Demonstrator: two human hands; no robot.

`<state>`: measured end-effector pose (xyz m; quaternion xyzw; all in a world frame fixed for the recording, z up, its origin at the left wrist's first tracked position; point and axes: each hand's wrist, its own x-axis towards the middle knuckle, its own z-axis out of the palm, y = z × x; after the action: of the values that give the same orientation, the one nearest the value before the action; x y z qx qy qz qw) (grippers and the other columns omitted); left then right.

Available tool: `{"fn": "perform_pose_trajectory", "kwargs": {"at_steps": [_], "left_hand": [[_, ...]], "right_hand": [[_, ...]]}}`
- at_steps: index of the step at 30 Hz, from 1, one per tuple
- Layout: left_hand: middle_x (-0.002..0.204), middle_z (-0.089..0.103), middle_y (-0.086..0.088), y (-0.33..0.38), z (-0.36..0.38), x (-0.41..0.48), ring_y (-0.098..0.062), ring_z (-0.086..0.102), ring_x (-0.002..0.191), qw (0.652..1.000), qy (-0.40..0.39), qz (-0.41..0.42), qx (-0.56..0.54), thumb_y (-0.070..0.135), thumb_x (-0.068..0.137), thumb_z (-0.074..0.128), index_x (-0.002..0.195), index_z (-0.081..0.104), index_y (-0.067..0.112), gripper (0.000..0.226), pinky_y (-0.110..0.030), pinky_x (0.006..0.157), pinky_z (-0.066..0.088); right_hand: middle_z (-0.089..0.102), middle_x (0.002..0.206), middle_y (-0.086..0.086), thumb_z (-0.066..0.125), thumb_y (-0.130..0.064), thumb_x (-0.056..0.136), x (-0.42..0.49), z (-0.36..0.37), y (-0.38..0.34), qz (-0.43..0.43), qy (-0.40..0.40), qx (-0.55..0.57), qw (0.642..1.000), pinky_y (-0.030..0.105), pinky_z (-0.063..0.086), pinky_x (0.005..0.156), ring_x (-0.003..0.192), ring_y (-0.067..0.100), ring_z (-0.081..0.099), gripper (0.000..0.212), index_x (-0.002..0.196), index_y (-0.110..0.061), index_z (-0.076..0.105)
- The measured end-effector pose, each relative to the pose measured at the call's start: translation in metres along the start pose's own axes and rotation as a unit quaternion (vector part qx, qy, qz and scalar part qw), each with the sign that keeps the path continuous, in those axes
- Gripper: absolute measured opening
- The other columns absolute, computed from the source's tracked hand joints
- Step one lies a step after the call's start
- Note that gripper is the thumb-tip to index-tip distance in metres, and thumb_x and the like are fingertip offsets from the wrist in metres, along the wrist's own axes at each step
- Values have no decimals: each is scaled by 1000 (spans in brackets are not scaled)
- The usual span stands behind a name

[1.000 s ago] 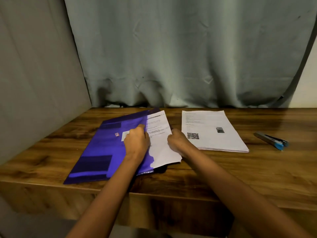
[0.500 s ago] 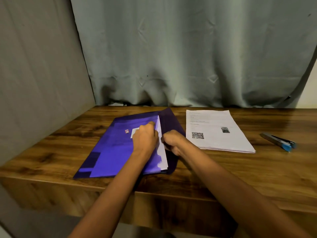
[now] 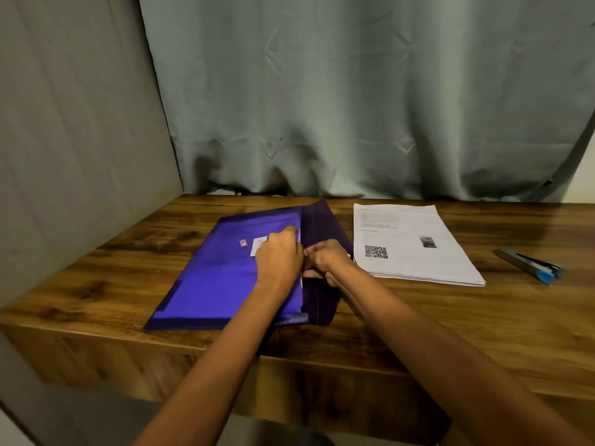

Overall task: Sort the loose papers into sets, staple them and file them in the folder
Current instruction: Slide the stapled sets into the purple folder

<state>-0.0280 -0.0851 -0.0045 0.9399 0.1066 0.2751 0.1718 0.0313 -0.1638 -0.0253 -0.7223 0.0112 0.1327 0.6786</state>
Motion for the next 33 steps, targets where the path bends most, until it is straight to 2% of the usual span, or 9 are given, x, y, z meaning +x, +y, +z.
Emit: {"fn": "perform_pose_trajectory", "kwargs": {"at_steps": [9,13,17,20,21,24,27,29,33], "left_hand": [[108,65,-22,-3,3,0,-40,58,103,1000,0,13,-3,12,91,47,126,55,10,36,-41,77,46],[106,67,-19,-4,4,0,-38,59,102,1000,5,8,-10,14,91,48,124,57,12,35,-39,74,46],[108,67,-16,-4,6,-4,-36,59,104,1000,4,-18,-10,19,92,49,121,59,12,32,-38,74,46],[109,66,-14,-4,9,-6,-35,57,108,1000,1,-31,-6,23,92,50,119,59,10,31,-37,75,46],[109,66,-14,-4,10,-7,-34,57,108,999,-1,-34,-4,24,92,51,119,58,10,31,-37,75,46],[108,66,-14,-4,13,-9,-34,57,108,999,-5,-42,-4,27,91,54,118,59,10,32,-38,76,47],[110,66,-13,-4,15,-12,-33,59,107,999,-11,-47,-15,28,90,57,119,57,10,34,-38,76,48],[112,65,-13,-5,17,-14,-33,59,106,999,-15,-46,-16,28,90,59,120,57,10,35,-39,77,49],[113,64,-13,-5,20,-15,-33,58,108,999,-17,-46,-16,29,91,59,120,57,11,35,-39,77,49]], "right_hand": [[55,67,7,43,12,91,-2,2,-7,2,-91,-132,987,19,51,42,49,10,57,38,62,-10,55],[52,65,9,34,16,90,-5,-4,-11,-1,-135,-178,975,28,52,69,60,15,53,39,64,-7,52],[52,72,8,30,16,92,-11,-14,-16,-5,-133,-135,982,17,52,56,63,10,52,36,85,0,60],[55,78,15,31,18,93,-16,-27,-20,-28,-86,-59,994,16,52,51,78,25,62,34,116,12,55],[57,82,18,32,19,92,-16,-34,-23,-40,-71,-56,995,16,53,52,84,27,63,34,118,14,54],[61,88,12,42,13,90,-17,-62,-30,-98,-7,-105,990,22,56,65,78,18,61,31,115,8,61],[66,108,8,56,1,90,-12,-97,-30,-185,138,-252,940,30,49,91,101,20,61,25,112,-4,68],[61,124,10,59,-6,91,-9,-120,-26,-196,209,-324,902,32,46,94,113,24,57,29,119,-6,63],[52,131,20,58,-29,93,-1,-168,-17,-123,298,-452,832,41,42,96,120,36,47,42,125,-2,55]]}}
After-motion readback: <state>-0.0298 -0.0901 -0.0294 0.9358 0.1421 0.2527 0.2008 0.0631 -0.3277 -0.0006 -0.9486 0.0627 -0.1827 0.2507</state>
